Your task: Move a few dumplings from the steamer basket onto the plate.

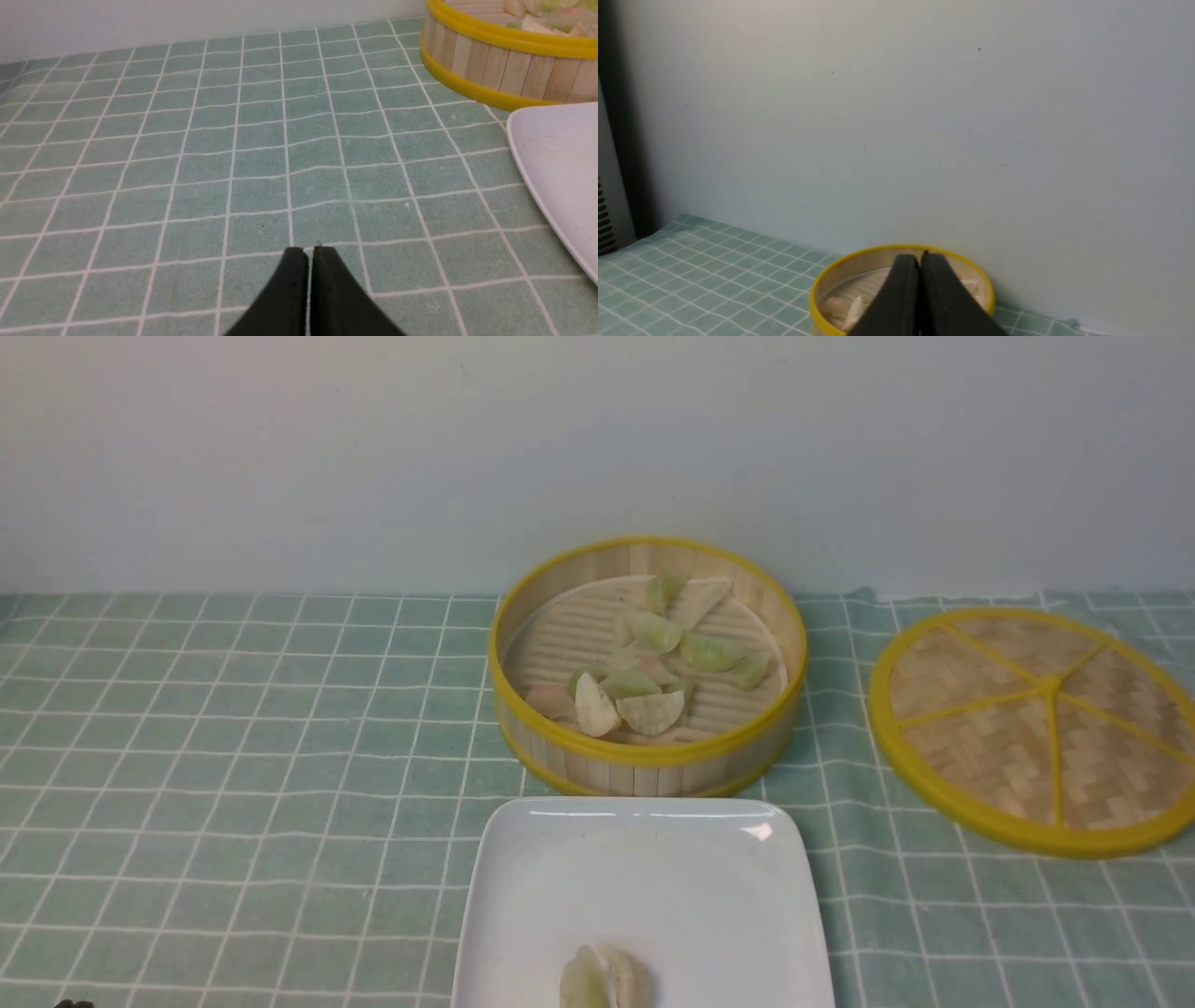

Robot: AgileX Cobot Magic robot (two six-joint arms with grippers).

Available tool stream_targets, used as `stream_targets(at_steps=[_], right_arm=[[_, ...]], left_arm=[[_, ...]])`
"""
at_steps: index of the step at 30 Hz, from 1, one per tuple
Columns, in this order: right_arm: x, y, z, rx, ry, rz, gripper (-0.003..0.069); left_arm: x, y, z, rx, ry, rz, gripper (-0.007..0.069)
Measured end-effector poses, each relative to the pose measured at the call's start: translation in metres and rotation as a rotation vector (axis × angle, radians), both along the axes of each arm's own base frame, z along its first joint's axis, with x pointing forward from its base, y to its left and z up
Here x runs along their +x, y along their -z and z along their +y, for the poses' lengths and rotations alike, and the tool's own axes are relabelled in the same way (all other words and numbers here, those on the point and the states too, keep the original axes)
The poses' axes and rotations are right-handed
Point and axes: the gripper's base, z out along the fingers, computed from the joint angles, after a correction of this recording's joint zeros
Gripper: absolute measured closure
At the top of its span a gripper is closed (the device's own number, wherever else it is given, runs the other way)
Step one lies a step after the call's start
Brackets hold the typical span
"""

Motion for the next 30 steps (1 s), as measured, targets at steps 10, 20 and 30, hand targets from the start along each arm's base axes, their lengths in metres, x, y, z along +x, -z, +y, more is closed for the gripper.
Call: stream_targets(at_steps=[10,20,30], right_arm=[[-0.008,0.000,0.012,0.073,-0.170,0.035,0.0673],[0.006,0.035,0.010,0.031,0.145,0.076,0.0673],[0.028,0.142,-0.004,-0.097,0.510,0.340,0.0673]], left_arm=[[0.000,0.000,0.000,0.000,0.000,0.000,0.0631],[0.000,0.000,0.000,-0.002,0.000,0.001,0.0631],[0.000,0.000,0.000,-0.002,0.000,0.001,0.0631]])
